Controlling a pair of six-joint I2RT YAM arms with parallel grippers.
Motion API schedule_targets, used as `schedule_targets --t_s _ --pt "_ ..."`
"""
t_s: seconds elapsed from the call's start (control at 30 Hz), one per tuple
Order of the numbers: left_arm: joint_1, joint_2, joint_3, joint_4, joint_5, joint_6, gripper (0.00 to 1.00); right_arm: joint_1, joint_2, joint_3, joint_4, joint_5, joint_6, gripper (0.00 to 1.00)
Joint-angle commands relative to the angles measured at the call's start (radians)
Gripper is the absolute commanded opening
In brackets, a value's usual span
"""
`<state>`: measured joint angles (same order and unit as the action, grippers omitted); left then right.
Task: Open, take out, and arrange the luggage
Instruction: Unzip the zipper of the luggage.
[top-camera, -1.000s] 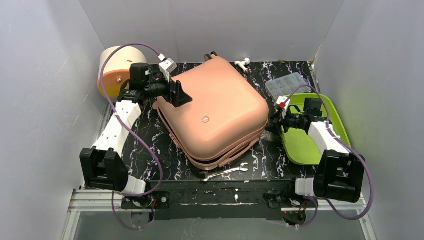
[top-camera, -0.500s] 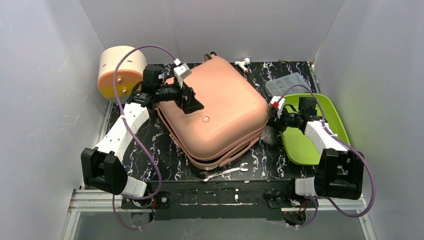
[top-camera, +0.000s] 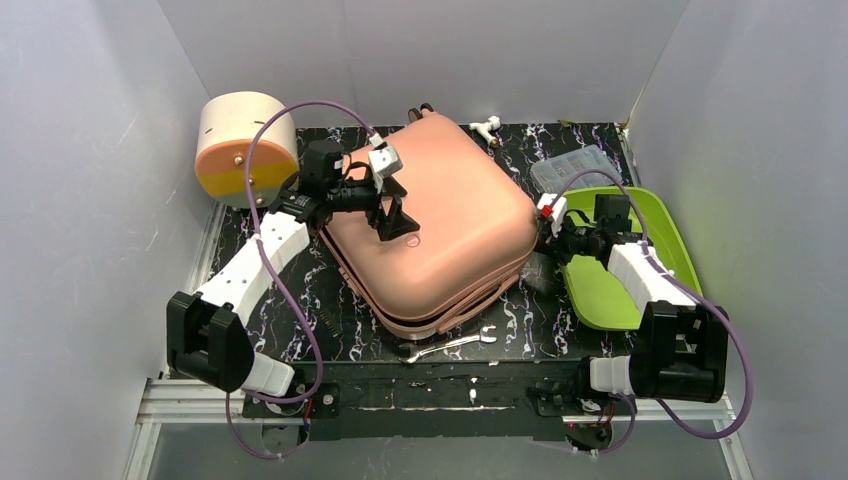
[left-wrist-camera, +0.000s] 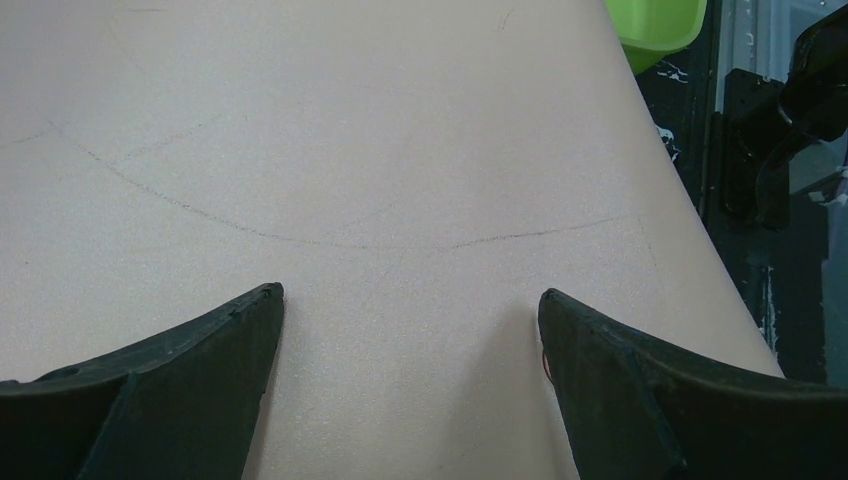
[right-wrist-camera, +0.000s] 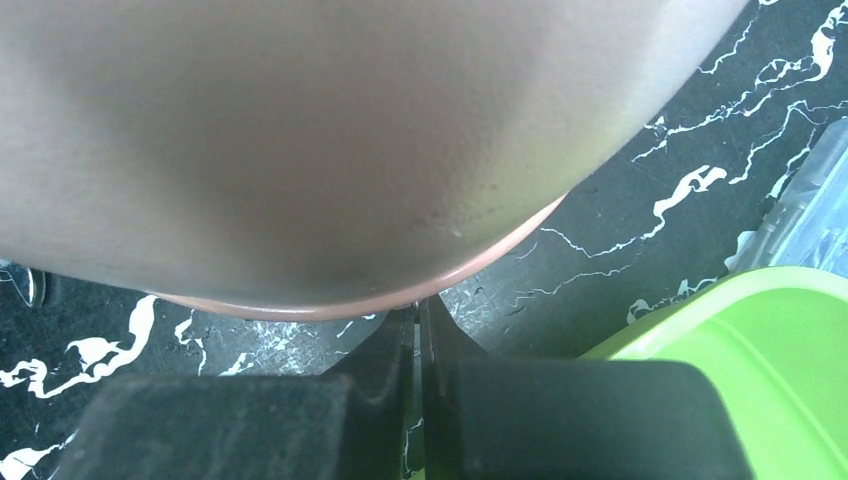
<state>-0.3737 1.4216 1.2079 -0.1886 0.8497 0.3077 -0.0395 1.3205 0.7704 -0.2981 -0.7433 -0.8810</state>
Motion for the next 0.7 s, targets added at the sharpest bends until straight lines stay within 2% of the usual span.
schedule_targets --t_s 0.0,0.23,0.37,0.5,0.67 --pt "-0.023 0.042 -0.054 -0.157 -0.048 0.057 0.97 -0.011 -0.025 0.054 0.158 0.144 0.023 0.01" --pt "-0.033 0.060 -0.061 -0.184 -0.066 0.099 0.88 -0.011 -0.014 0.061 0.272 0.251 0.097 0.01" --pt "-0.032 0.059 -0.057 -0.194 -0.071 0.111 0.87 -0.010 -0.018 0.057 0.327 0.304 0.105 0.01" --pt "-0.034 0.048 0.010 -0.232 -0.054 0.118 0.98 -0.011 -0.034 0.040 0.318 0.257 0.060 0.01" --pt "-0.045 0.014 0.181 -0.318 -0.006 0.102 0.98 -0.010 -0.040 0.032 0.300 0.217 0.061 0.01"
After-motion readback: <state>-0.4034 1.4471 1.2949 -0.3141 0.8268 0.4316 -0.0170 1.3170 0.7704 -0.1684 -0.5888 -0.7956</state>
